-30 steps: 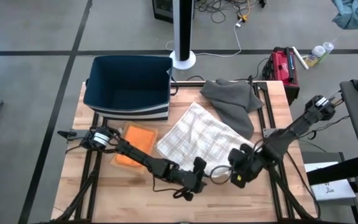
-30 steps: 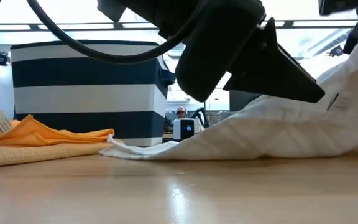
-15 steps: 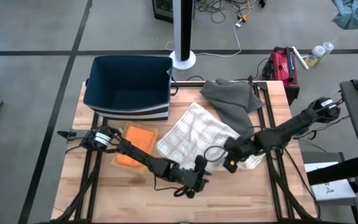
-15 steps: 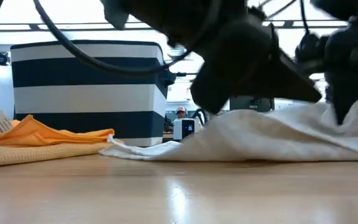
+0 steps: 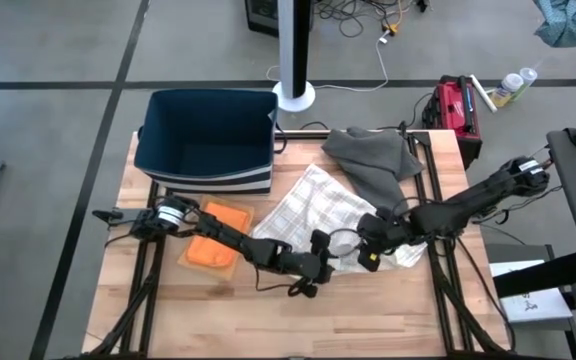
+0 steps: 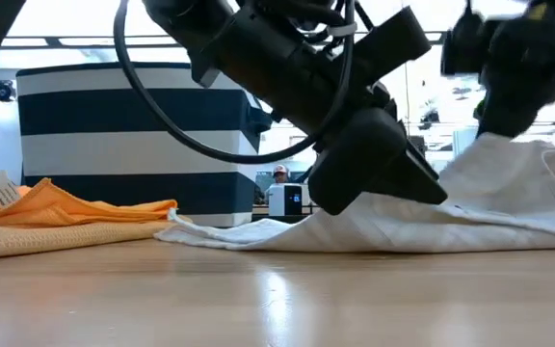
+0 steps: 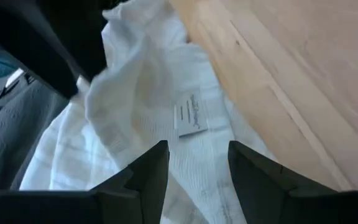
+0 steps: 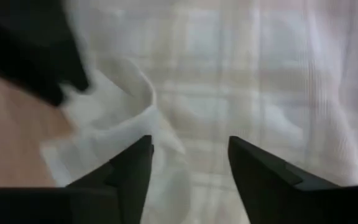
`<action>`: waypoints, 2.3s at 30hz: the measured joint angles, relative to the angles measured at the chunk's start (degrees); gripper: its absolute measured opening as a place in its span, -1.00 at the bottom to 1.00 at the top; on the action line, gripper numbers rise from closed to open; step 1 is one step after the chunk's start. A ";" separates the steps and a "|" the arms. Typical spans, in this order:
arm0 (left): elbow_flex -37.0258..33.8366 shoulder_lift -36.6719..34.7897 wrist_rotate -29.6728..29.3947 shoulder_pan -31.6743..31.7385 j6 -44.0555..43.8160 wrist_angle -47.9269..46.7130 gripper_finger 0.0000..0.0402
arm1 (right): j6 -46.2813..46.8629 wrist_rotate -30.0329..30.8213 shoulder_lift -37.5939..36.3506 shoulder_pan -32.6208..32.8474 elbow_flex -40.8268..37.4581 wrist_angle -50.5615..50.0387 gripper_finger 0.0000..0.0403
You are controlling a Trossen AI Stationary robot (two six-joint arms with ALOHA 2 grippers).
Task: Fold towel
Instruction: Fold the white patterned kitchen towel
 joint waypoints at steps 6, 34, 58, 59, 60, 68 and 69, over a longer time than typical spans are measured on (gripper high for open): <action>-1.28 0.00 -0.02 1.02 -1.14 0.01 -0.27 | -3.30 11.08 3.58 14.47 5.72 -0.53 0.16; -3.01 0.00 2.22 1.19 -4.51 0.93 -0.28 | 5.88 14.87 32.04 23.27 15.26 -14.03 -0.28; -2.99 -10.93 -1.40 -0.41 -5.40 -17.98 -0.17 | 6.12 8.95 29.83 20.89 16.22 -14.49 -0.96; -2.99 -11.58 -1.47 -0.74 -6.14 -20.05 -0.18 | 5.63 8.90 29.65 20.89 16.60 -14.47 -0.95; -3.11 -12.09 -1.46 -1.06 -7.00 -21.60 -0.19 | 5.41 8.78 29.49 20.89 17.04 -14.46 -0.94; -8.01 -14.05 -1.51 -1.89 -13.89 -26.29 -0.23 | 8.24 -4.83 28.87 23.06 24.06 -13.67 -0.98; -9.00 -14.05 -1.53 -1.89 -14.49 -26.00 -0.23 | 10.41 -7.94 28.93 24.00 25.23 -11.81 -0.96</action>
